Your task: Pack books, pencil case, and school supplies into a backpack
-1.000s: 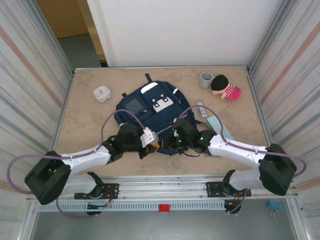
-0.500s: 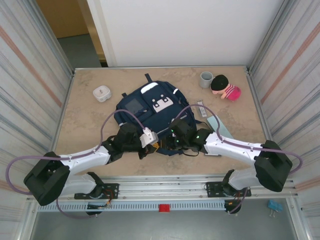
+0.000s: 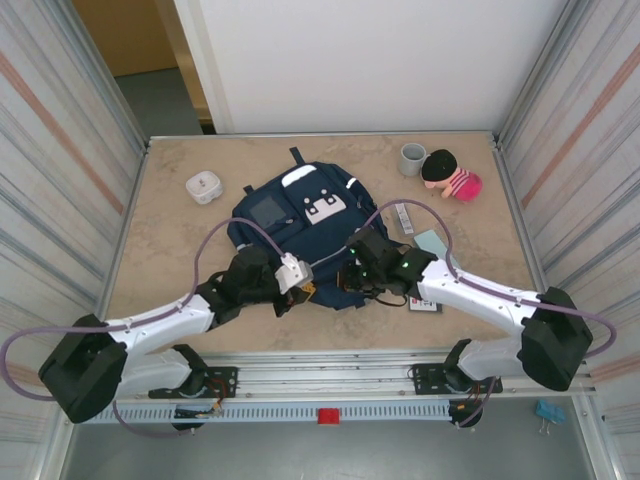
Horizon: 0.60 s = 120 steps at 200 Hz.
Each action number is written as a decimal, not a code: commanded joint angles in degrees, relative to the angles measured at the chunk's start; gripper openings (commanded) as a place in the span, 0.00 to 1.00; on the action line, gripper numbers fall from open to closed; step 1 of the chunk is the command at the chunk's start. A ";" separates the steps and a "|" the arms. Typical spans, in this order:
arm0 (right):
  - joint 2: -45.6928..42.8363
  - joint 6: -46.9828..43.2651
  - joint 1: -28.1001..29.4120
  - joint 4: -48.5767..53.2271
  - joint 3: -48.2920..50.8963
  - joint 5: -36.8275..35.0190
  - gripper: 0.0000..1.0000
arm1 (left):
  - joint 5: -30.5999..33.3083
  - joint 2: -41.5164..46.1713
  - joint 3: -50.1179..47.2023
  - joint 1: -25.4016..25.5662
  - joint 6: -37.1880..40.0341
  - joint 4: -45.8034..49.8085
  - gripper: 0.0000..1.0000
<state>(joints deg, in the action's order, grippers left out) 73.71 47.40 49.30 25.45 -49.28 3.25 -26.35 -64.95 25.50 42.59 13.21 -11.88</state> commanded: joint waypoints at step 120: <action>2.89 -3.68 -5.71 -12.47 3.69 15.98 0.27 | -6.96 3.12 -2.20 -1.69 -4.23 -10.28 0.03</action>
<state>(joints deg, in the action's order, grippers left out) 76.07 44.47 43.05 14.98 -45.63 19.49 -29.02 -63.83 22.79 41.12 10.44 -15.68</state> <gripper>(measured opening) 0.301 0.051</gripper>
